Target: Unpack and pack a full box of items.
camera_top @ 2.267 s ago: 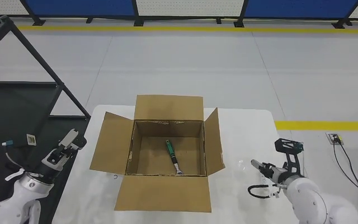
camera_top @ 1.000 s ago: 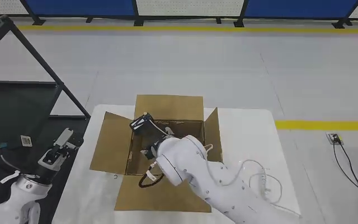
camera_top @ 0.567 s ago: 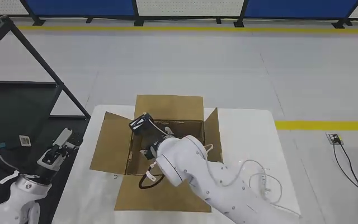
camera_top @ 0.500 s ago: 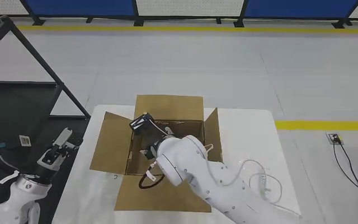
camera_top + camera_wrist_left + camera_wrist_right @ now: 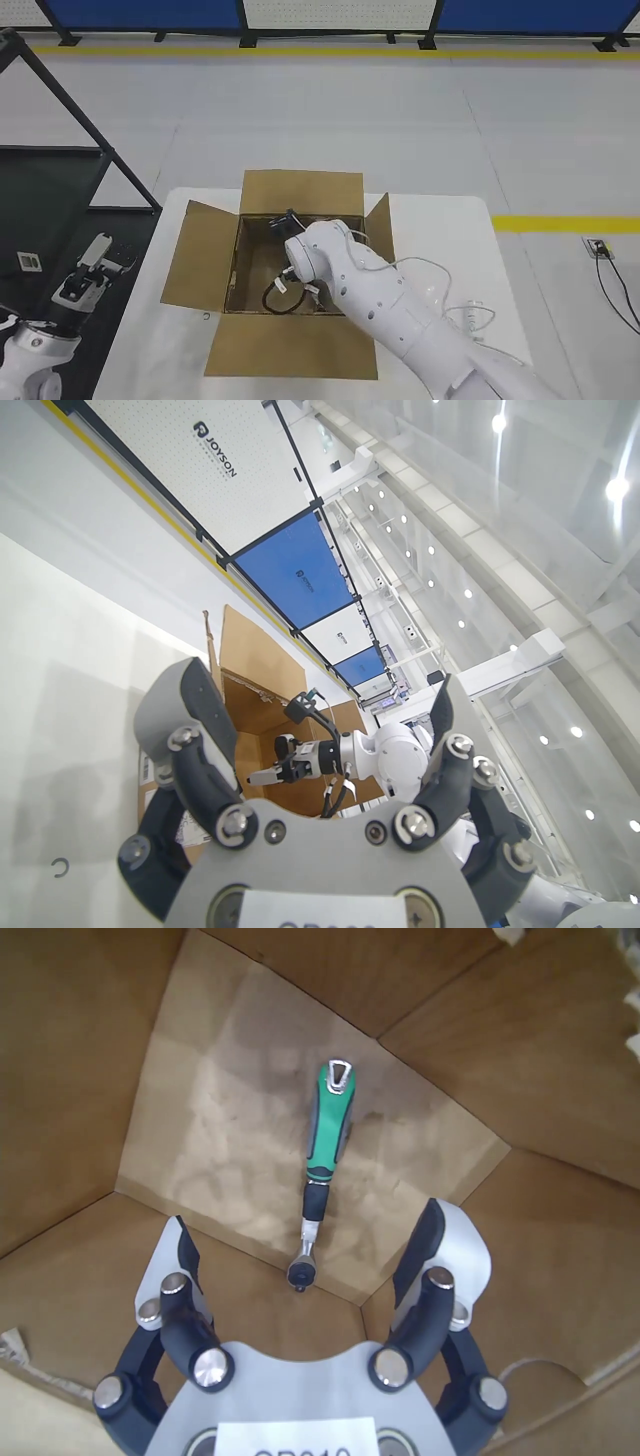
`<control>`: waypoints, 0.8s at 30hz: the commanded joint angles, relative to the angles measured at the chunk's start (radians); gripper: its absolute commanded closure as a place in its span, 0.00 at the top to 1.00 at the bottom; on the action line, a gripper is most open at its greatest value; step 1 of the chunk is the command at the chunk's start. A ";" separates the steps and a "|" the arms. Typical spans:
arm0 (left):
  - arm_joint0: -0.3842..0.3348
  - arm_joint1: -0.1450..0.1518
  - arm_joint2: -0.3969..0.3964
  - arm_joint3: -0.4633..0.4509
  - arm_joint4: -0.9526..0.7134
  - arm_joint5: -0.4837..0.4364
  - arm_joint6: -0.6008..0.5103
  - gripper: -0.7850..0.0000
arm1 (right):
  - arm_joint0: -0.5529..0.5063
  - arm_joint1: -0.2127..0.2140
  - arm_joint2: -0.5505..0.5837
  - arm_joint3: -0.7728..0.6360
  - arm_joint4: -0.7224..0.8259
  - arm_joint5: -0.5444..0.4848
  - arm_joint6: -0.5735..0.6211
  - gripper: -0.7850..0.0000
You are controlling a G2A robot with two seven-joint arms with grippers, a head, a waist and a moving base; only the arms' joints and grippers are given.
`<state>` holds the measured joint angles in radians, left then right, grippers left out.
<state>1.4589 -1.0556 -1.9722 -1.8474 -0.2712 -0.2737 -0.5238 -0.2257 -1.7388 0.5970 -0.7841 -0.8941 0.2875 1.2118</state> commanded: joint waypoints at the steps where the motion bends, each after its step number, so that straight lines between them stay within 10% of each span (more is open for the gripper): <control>1: 0.001 0.000 0.000 -0.001 0.000 0.001 0.002 1.00 | 0.008 -0.016 -0.006 0.055 0.019 -0.007 -0.009 0.85; 8: 0.001 0.000 0.000 -0.001 0.000 0.001 0.002 1.00 | 0.025 -0.061 -0.012 0.177 0.072 -0.033 -0.057 0.53; 24: 0.001 0.000 0.000 -0.001 0.000 0.001 0.002 1.00 | 0.045 -0.124 -0.014 0.386 0.091 -0.068 -0.159 0.48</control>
<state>1.4594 -1.0557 -1.9726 -1.8483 -0.2717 -0.2730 -0.5220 -0.1823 -1.8604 0.5826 -0.4098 -0.8038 0.2249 1.0571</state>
